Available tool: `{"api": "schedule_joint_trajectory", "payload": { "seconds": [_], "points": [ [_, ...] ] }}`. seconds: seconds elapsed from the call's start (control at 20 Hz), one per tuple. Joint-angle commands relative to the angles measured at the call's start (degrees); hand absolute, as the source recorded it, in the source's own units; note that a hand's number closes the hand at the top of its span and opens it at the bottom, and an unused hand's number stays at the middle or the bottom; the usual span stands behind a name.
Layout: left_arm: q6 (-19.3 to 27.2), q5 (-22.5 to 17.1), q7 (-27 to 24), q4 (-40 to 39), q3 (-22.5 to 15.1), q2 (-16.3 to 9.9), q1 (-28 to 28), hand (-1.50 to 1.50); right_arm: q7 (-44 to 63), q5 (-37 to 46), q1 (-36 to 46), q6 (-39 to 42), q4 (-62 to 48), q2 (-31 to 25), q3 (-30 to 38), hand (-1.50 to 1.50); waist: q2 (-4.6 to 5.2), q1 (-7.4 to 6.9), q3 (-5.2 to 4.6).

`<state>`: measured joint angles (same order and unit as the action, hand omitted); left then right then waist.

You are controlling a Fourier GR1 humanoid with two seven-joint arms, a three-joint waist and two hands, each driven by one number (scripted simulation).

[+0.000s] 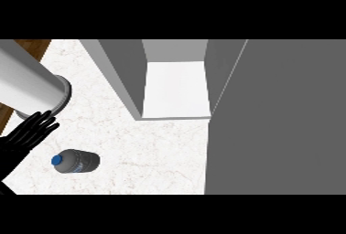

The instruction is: Pick up the bottled water, place it into the cabinet and close the cabinet

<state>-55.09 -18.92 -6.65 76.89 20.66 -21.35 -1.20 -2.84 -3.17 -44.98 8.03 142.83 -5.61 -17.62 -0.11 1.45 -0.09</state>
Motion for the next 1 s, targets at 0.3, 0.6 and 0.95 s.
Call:
{"api": "schedule_joint_trajectory", "payload": {
  "seconds": [0.3, 0.6, 0.95],
  "points": [
    [4.4, 20.0, -21.4, -18.2, -3.3, 4.4, -5.1, -1.5, -1.5, -1.1, -4.1, 0.4, 5.7, -1.7, 0.3, -1.5, 0.28, 0.23, -0.11],
    [7.7, 24.8, -32.7, -29.5, -4.8, 0.6, -7.7, -1.5, -6.6, -1.7, -8.7, 3.4, 4.3, -3.4, -0.4, -1.5, 0.24, 1.15, -0.16],
    [5.4, 25.8, -35.0, -37.1, -11.5, 3.3, -10.1, -1.5, -7.3, -2.2, -10.4, 3.9, 4.2, -4.5, 0.3, -1.5, 0.33, 1.17, -0.16]
  ]
}}
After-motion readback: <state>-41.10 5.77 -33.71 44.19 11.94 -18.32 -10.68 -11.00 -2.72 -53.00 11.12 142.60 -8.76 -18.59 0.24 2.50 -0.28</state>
